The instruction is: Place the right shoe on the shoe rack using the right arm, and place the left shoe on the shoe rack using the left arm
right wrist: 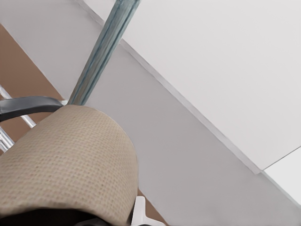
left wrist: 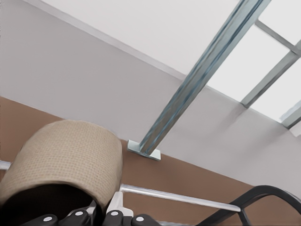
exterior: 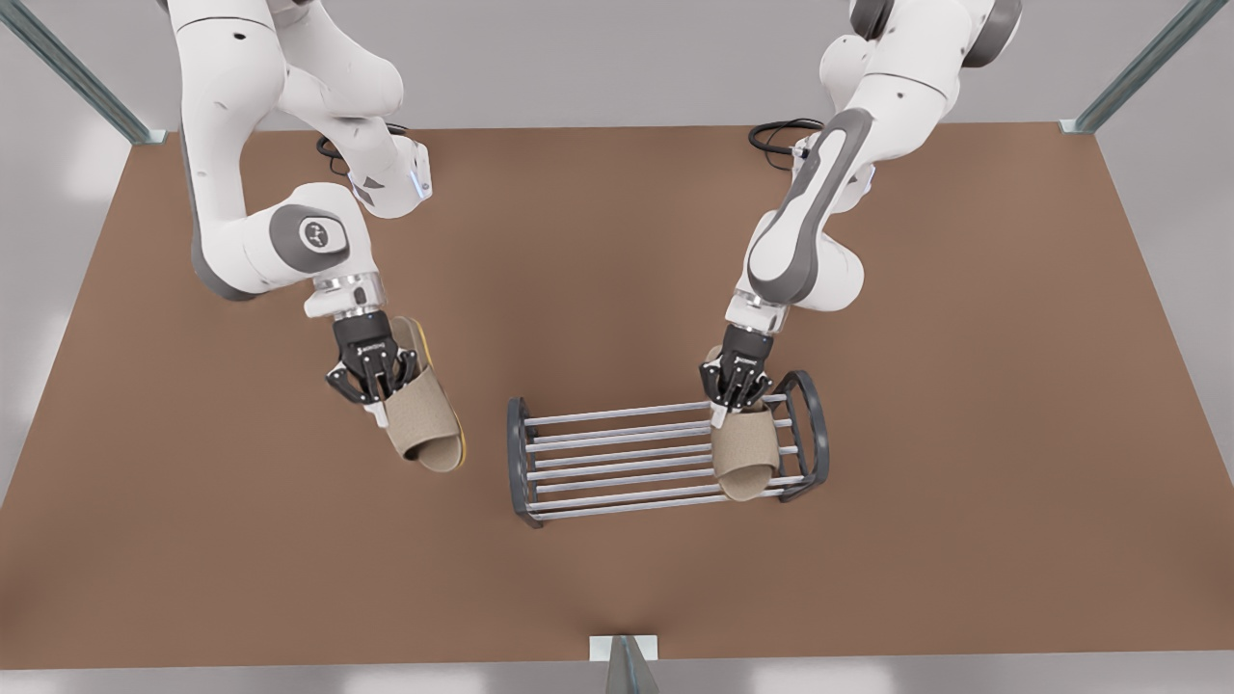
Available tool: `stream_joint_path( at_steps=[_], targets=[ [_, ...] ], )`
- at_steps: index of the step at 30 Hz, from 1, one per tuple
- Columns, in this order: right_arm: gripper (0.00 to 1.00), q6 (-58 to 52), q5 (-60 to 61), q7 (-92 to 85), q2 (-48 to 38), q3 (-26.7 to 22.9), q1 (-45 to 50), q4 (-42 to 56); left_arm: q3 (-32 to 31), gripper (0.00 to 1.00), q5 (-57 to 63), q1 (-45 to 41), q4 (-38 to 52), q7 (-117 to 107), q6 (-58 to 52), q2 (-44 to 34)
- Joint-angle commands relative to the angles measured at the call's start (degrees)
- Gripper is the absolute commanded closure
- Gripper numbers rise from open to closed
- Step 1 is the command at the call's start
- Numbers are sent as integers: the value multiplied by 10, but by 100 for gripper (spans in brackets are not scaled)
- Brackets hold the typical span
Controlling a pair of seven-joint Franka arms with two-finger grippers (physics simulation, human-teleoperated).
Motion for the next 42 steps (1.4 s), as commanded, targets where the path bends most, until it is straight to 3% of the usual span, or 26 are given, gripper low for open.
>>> stream_joint_path(
  at_steps=[1,14,15,16,17,30,35,38,39,40,42],
  targets=[
    [74,8,0,0,-10,0,12,-4,0,79,-2,0,3,-219,-14,3],
    [74,13,2,2,-8,1,54,33,9,79,2,0,8,-218,-24,41],
    [74,13,2,2,-7,1,53,33,9,62,2,0,8,-217,-23,41],
    [74,12,2,2,-8,1,53,33,10,5,2,0,8,-218,-24,45],
    [74,9,2,2,-8,1,54,35,10,0,1,0,8,-218,-25,46],
    [75,8,4,5,-6,1,91,50,11,0,0,-1,-1,-219,-18,36],
    [75,5,21,10,44,1,124,103,11,0,0,-2,-46,-219,-16,-14],
    [77,-22,37,10,87,-8,166,137,21,0,1,-1,-78,-217,6,-91],
    [77,-39,37,10,111,-22,188,149,33,0,1,-1,-79,-217,9,-114],
    [78,-41,37,10,127,-69,239,170,49,0,-6,-1,-46,-218,8,-119],
    [78,-40,88,10,173,-237,402,219,109,0,-376,12,95,-201,-21,-73]
  ],
)
